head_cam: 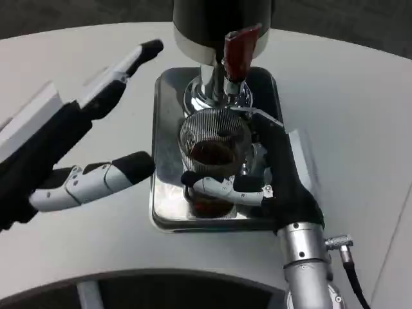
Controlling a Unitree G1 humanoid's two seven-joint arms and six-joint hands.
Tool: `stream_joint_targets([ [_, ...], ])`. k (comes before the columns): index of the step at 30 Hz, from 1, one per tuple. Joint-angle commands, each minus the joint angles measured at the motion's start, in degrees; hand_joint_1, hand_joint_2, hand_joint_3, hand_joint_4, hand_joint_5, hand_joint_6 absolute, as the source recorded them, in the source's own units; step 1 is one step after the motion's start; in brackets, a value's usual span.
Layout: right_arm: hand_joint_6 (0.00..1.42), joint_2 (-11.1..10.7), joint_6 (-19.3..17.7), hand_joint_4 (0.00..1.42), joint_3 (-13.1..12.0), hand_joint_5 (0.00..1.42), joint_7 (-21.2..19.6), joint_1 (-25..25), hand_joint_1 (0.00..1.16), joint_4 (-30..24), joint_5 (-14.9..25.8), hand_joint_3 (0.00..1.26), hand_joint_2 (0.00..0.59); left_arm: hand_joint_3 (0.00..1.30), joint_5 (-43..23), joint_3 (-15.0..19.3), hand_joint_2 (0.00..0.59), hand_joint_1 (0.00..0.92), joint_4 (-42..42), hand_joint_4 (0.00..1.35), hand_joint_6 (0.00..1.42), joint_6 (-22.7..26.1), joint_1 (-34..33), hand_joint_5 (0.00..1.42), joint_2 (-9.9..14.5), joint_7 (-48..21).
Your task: Grasp the cup under the faucet to collect the drink, then remove the cup.
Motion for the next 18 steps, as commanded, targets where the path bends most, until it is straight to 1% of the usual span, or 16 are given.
stream_joint_targets([
  [1, 1.42, 0.5, 0.2, 0.89, 0.8, 1.0, 1.5, 2.9, 1.12, -4.3, 0.5, 0.74, 0.069, 0.0, 0.4, 3.1, 0.152, 0.0, -1.5, 0.0, 0.0, 0.0, 5.3, 0.0, 1.6, -0.5],
  [3, 1.42, 0.4, 0.6, 0.89, 1.0, 1.0, 2.5, 4.3, 1.12, -6.0, 0.7, 0.75, 0.069, 0.0, 1.5, 4.6, 0.152, 0.0, -2.1, 0.0, 0.0, 0.7, 7.7, 0.0, 1.7, 0.1],
  [6, 1.42, -0.6, 0.4, 0.9, 1.0, 1.0, 5.2, 5.9, 1.12, -8.3, 1.7, 0.75, 0.069, 0.0, 3.4, 6.3, 0.155, 0.0, -3.2, 0.0, 0.0, 1.7, 10.3, 0.0, 1.4, 1.0],
  [10, 1.42, -2.1, 0.7, 0.9, 0.5, 1.01, 8.4, 7.9, 1.12, -12.3, 2.5, 0.75, 0.069, 0.0, 3.9, 6.6, 0.154, 0.0, -3.7, 0.0, 0.0, 2.2, 11.0, 0.0, 1.4, 1.4],
  [12, 1.42, -2.8, 1.3, 0.9, 0.3, 1.02, 10.6, 8.7, 1.12, -15.5, 3.2, 0.76, 0.069, 0.0, 11.9, 6.9, 0.147, 0.0, -6.6, 0.0, 0.0, 2.0, 15.3, 0.0, 1.6, 2.0],
  [14, 1.42, -3.5, 1.8, 0.91, 0.2, 1.02, 12.5, 9.3, 1.12, -17.9, 3.8, 0.76, 0.064, 0.0, 19.7, 6.3, 0.136, 0.0, -10.6, 0.0, 0.0, 3.2, 19.1, 0.0, 1.4, 2.2],
  [18, 1.42, -4.3, 3.0, 0.92, 0.4, 1.02, 16.4, 10.0, 1.12, -22.3, 5.4, 0.76, 0.062, 0.0, 27.1, 4.6, 0.107, 0.0, -15.0, 0.0, 0.0, 6.5, 22.5, 0.0, 0.3, 2.2],
])
